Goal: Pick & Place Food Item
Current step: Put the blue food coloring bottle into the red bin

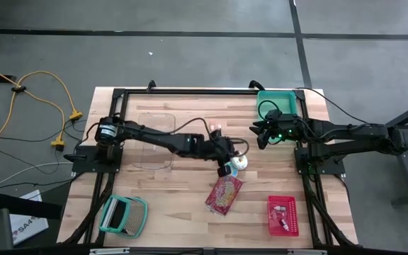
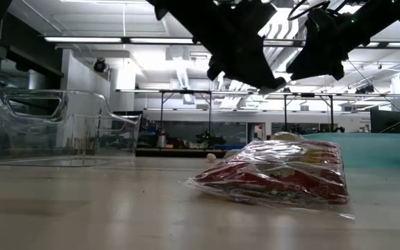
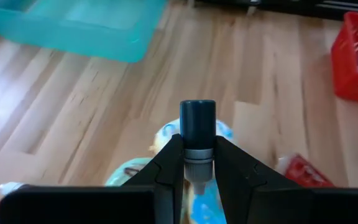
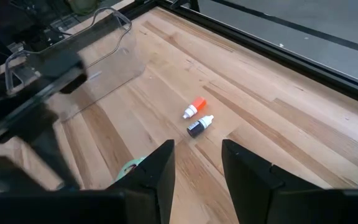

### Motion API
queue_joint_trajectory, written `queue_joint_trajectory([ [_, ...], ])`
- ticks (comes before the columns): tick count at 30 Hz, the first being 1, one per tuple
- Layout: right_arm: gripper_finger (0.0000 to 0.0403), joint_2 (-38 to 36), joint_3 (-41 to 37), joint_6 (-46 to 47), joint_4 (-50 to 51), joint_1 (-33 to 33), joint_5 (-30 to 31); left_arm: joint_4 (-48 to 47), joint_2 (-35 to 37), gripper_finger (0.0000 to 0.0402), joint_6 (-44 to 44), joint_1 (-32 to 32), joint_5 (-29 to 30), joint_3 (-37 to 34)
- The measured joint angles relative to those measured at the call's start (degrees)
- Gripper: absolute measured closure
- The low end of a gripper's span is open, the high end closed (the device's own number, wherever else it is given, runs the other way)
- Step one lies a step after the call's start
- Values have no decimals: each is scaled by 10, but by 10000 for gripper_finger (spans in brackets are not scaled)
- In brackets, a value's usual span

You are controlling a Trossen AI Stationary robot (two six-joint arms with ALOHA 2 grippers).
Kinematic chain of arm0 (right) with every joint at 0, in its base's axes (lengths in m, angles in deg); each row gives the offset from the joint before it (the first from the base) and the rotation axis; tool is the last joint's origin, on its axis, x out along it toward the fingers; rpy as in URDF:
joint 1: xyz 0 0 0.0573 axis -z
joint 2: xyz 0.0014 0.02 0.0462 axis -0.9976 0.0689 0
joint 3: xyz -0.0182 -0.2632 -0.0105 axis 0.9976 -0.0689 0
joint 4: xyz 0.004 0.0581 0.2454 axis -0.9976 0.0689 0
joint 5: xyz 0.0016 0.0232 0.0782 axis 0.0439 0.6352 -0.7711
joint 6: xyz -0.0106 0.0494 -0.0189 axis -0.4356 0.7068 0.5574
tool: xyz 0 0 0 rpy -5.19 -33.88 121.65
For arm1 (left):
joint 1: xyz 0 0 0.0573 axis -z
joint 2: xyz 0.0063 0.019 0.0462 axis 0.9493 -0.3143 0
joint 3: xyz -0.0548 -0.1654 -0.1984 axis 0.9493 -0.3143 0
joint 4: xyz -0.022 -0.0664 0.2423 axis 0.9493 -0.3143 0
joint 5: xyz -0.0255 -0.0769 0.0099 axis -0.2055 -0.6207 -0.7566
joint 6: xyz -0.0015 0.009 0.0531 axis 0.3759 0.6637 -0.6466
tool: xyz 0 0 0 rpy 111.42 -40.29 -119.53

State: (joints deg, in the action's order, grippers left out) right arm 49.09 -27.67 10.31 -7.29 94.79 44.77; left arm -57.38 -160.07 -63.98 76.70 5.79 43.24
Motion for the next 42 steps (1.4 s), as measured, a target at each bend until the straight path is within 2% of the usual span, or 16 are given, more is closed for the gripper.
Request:
queue_joint_trajectory([
  [9, 282, 0, 0, 0, 0, 0, 0, 8, 0, 339, 14, 34, 10, 0],
  [29, 282, 0, 0, 2, -26, 0, 4, 14, 0, 339, 15, 35, 5, 0],
  [34, 282, 0, 0, -3, -30, 0, -35, 40, 0, 339, 14, 35, 5, 0],
  [42, 282, 26, 0, -21, -11, -24, -150, 44, 0, 339, 14, 33, 5, 0],
])
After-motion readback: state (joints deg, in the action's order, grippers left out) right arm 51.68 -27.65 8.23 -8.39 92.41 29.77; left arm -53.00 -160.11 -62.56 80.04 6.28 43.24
